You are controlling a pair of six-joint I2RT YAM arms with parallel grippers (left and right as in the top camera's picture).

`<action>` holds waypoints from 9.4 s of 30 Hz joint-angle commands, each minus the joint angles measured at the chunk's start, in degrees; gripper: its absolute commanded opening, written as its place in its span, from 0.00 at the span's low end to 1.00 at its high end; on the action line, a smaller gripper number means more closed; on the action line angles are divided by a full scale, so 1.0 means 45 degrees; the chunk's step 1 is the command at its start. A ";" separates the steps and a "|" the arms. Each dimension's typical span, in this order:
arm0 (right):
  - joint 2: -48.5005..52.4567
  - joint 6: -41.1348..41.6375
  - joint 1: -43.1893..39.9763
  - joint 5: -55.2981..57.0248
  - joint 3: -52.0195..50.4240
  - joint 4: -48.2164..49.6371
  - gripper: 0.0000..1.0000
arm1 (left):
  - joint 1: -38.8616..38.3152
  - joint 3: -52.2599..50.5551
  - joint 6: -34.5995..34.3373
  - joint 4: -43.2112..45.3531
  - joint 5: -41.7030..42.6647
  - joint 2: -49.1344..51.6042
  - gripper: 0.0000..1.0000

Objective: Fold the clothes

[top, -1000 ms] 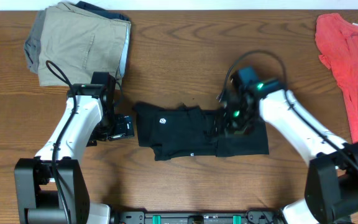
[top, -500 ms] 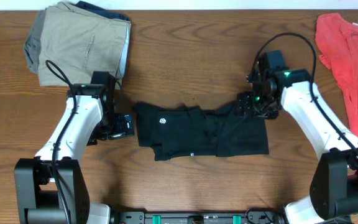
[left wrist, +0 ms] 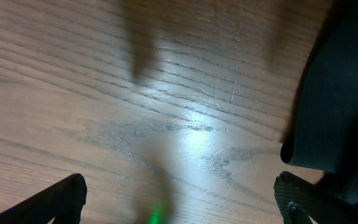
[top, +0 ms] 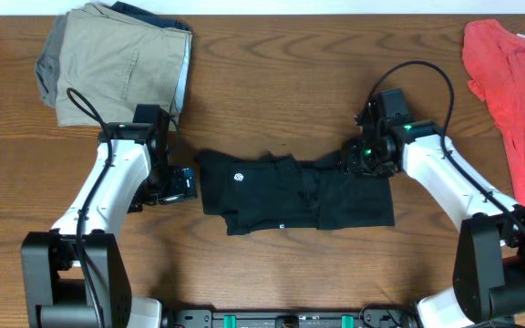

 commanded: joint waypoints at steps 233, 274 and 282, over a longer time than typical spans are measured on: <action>0.0219 -0.1064 -0.4595 0.3084 0.4396 -0.6994 0.99 | 0.3638 0.2123 0.6742 -0.0928 0.7295 0.5353 0.82; 0.0219 -0.1064 -0.4595 0.3079 0.4396 -0.6994 0.99 | 0.1579 0.5178 0.1554 -0.4532 0.2331 0.1239 0.06; 0.0219 -0.1064 -0.4595 0.3084 0.4396 -0.6994 0.99 | -0.0962 0.4983 0.1331 -0.3983 0.3585 0.0418 0.06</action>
